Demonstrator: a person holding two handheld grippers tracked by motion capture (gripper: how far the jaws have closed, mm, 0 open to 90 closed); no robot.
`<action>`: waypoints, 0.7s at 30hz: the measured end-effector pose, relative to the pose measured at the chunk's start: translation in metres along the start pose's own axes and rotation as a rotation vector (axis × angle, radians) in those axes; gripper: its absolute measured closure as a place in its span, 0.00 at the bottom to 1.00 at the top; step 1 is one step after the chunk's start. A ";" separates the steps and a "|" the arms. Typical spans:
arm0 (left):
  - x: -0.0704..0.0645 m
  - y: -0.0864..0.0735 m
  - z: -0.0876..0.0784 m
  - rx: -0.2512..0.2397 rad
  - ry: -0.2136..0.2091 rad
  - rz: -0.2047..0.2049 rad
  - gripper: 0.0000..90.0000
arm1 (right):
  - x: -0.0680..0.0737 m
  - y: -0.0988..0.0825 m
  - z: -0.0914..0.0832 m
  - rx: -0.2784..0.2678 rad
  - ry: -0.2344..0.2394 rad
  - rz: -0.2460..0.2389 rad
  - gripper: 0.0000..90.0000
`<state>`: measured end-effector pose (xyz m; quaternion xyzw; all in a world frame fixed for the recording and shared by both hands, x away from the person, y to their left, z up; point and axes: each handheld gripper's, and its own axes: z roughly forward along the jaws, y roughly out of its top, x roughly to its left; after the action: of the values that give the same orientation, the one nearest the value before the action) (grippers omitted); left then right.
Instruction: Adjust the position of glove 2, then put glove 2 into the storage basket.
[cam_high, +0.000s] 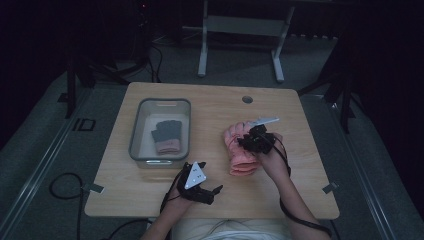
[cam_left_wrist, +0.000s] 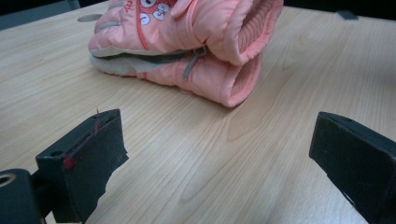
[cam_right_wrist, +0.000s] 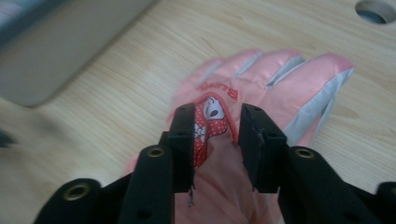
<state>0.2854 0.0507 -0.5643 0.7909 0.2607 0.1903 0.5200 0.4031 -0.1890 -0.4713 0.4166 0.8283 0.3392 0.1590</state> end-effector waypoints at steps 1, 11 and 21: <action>0.000 0.001 0.001 0.001 -0.018 -0.021 0.03 | 0.000 0.002 -0.005 -0.016 0.008 0.000 0.72; -0.008 0.034 0.003 0.084 -0.023 -0.045 0.05 | -0.016 0.000 -0.025 -0.058 0.013 -0.047 0.68; -0.004 0.086 0.015 0.050 -0.013 -0.020 0.06 | -0.034 -0.008 -0.046 -0.093 -0.010 -0.091 0.69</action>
<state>0.3096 0.0099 -0.4909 0.8023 0.2698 0.1730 0.5036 0.3941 -0.2396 -0.4444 0.3725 0.8290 0.3674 0.1976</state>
